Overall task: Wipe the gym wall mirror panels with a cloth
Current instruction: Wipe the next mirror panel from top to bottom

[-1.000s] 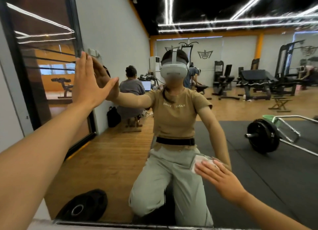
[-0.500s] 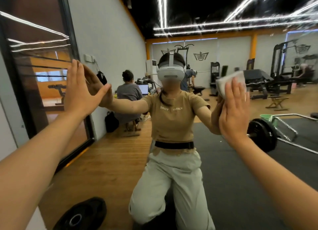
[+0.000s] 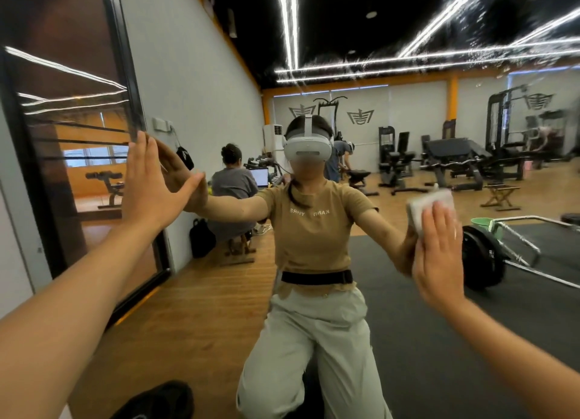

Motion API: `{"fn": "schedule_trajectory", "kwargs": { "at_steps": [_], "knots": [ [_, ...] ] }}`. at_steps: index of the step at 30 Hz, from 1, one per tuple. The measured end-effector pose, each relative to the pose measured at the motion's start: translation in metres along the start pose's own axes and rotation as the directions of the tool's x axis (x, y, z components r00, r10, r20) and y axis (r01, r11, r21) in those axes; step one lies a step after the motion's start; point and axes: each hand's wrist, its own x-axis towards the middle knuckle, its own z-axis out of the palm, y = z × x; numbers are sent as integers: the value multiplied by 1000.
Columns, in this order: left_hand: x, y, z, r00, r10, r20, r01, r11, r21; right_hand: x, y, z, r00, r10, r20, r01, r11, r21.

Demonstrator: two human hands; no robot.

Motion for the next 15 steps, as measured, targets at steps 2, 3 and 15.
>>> {"fn": "schedule_trajectory", "kwargs": {
  "at_steps": [2,3,15],
  "knots": [
    [-1,1,-1,1000,-1,-4,1,1000,-10,55,-13,-13,998,11,-62,-10,1000,16],
    [-4,3,-2,1000,3,-14,-3,1000,-23,76,-17,-19,996,24,-80,-23,1000,17],
    [-243,47,71,983,61,171,-19,971,-236,-169,40,34,980,-67,186,87,991,-101]
  ]
}}
